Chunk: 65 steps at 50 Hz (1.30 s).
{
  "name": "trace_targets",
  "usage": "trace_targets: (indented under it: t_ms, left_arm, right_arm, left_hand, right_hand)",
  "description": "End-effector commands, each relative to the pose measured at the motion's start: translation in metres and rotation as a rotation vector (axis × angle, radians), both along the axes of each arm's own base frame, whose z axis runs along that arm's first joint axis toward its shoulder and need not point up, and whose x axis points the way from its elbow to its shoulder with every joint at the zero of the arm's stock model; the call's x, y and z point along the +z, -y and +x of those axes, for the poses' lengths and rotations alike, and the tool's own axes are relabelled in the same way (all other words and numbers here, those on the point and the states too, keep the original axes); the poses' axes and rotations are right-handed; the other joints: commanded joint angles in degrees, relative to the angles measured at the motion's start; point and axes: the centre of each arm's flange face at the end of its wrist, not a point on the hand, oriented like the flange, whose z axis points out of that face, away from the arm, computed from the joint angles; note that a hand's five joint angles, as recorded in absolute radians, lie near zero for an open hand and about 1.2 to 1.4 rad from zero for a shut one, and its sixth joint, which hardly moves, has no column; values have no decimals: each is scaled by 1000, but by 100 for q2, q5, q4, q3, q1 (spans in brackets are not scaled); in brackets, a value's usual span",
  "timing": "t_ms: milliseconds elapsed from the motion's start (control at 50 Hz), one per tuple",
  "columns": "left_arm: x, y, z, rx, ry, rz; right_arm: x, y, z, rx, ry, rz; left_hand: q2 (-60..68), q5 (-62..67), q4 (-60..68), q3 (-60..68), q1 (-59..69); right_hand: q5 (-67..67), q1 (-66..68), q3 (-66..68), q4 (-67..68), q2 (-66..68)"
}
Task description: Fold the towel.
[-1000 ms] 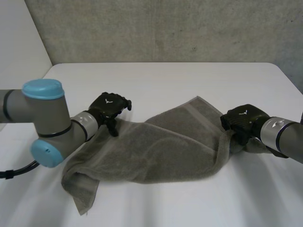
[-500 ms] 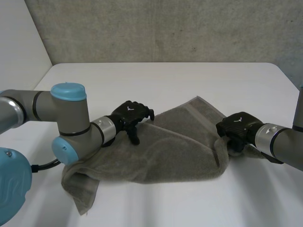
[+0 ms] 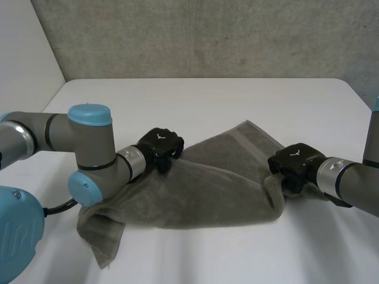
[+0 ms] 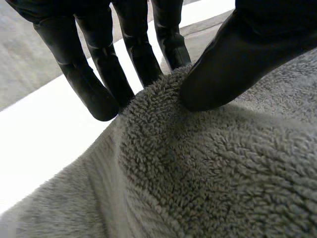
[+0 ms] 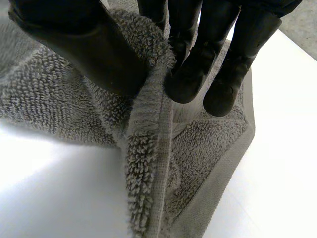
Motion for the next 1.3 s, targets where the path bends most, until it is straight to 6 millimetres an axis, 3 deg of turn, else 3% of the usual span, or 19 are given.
trace_targets:
  t_ms: [20,140,240,300,360,400,460,560,620,640,660,700,760,800,900,1000,1100,1220,1300]
  left_arm:
    - [21,3,4,67,54,-156]
    - [39,13,5,93,14,-247]
    - [74,40,8,189,-55,-415]
    - [141,73,27,369,-186,-649]
    - [194,76,36,427,-351,-795]
    - [240,68,45,433,-523,-886]
    - [257,61,54,427,-582,-893]
    - [239,53,59,423,-533,-816]
    - [211,47,58,396,-471,-730]
    - [190,43,57,373,-430,-668]
    - [190,43,57,373,-429,-667]
    - [141,27,57,332,-329,-515]
    - [112,16,61,323,-258,-432]
    - [65,-11,69,306,-116,-320]
    - [20,-49,76,247,69,-250]
    - [2,-69,81,205,173,-233]
    - [-1,-79,82,195,193,-218]
    - [12,-86,79,180,186,-255]
    - [25,-88,76,176,162,-288]
  right_arm:
    - [3,2,1,0,10,-12]
    - [14,12,7,7,31,-102]
    - [52,40,26,16,92,-341]
    - [115,78,37,-19,244,-718]
    - [147,87,41,-22,319,-916]
    - [205,78,43,-14,430,-1237]
    - [206,71,50,10,445,-1240]
    - [186,60,60,36,409,-1097]
    - [165,54,60,47,366,-959]
    - [165,54,60,47,366,-958]
    - [152,50,60,50,340,-880]
    - [140,48,59,55,318,-813]
    - [99,39,58,80,239,-625]
    - [59,27,54,100,131,-449]
    - [7,-4,44,181,-62,-222]
    - [-11,-24,33,202,-123,-141]
    - [1,-34,27,186,-115,-176]
    - [8,-36,22,154,-113,-265]
    - [6,-24,9,66,-145,-292]
  left_hand:
    - [-521,-1536,-701,-801,-324]
    - [-521,-1536,-701,-801,-324]
    - [-521,-1536,-701,-801,-324]
    - [-521,-1536,-701,-801,-324]
    - [-521,-1536,-701,-801,-324]
    - [-521,-1536,-701,-801,-324]
    - [-521,-1536,-701,-801,-324]
    - [-521,-1536,-701,-801,-324]
    - [-521,-1536,-701,-801,-324]
    - [-521,-1536,-701,-801,-324]
    - [-521,-1536,-701,-801,-324]
    - [-521,-1536,-701,-801,-324]
    - [-521,-1536,-701,-801,-324]
    - [-521,-1536,-701,-801,-324]
    - [-521,-1536,-701,-801,-324]
    - [-521,-1536,-701,-801,-324]
    - [-521,-1536,-701,-801,-324]
    - [-2015,-3031,-2196,-2296,-1819]
    - [-4982,-5997,-5162,-5262,-4785]
  right_hand:
    - [224,276,262,216,287]
    - [224,276,262,216,287]
    - [224,276,262,216,287]
    - [224,276,262,216,287]
    - [224,276,262,216,287]
    - [224,276,262,216,287]
    - [224,276,262,216,287]
    - [224,276,262,216,287]
    - [224,276,262,216,287]
    - [224,276,262,216,287]
    - [224,276,262,216,287]
    - [224,276,262,216,287]
    - [224,276,262,216,287]
    - [224,276,262,216,287]
    - [224,276,262,216,287]
    - [224,276,262,216,287]
    - [224,276,262,216,287]
    - [224,276,262,216,287]
    - [224,276,262,216,287]
